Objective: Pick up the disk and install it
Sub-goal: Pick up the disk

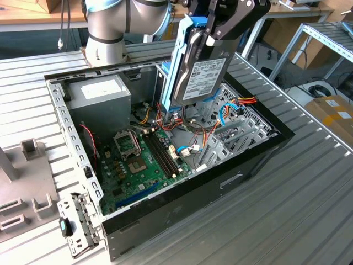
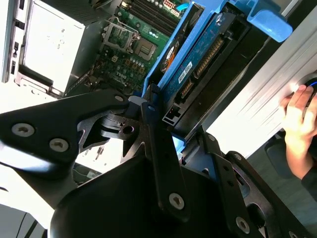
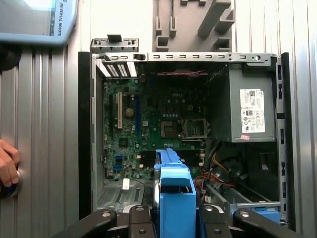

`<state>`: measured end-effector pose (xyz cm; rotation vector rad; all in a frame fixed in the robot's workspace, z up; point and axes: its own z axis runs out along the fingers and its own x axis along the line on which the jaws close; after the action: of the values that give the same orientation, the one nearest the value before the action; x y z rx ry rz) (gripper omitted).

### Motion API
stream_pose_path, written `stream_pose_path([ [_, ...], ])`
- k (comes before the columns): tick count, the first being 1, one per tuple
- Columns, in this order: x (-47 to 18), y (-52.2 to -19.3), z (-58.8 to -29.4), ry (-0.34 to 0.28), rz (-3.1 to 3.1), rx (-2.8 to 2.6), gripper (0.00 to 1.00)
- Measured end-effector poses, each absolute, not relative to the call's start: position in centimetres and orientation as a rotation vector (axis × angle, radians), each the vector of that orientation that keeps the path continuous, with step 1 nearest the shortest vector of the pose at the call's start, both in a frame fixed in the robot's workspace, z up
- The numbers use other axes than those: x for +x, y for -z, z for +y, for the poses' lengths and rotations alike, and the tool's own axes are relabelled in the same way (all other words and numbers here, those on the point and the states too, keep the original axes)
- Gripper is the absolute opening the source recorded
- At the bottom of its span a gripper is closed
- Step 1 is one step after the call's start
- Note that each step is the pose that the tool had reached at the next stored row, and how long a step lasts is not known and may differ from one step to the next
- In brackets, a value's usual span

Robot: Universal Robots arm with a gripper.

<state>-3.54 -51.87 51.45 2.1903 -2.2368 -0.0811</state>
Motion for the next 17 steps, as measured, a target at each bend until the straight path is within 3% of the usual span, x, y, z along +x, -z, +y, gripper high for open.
stream_pose_path([
  [17, -2.8, -51.37, -52.0, 0.081, -2.237, 2.19, 0.37],
])
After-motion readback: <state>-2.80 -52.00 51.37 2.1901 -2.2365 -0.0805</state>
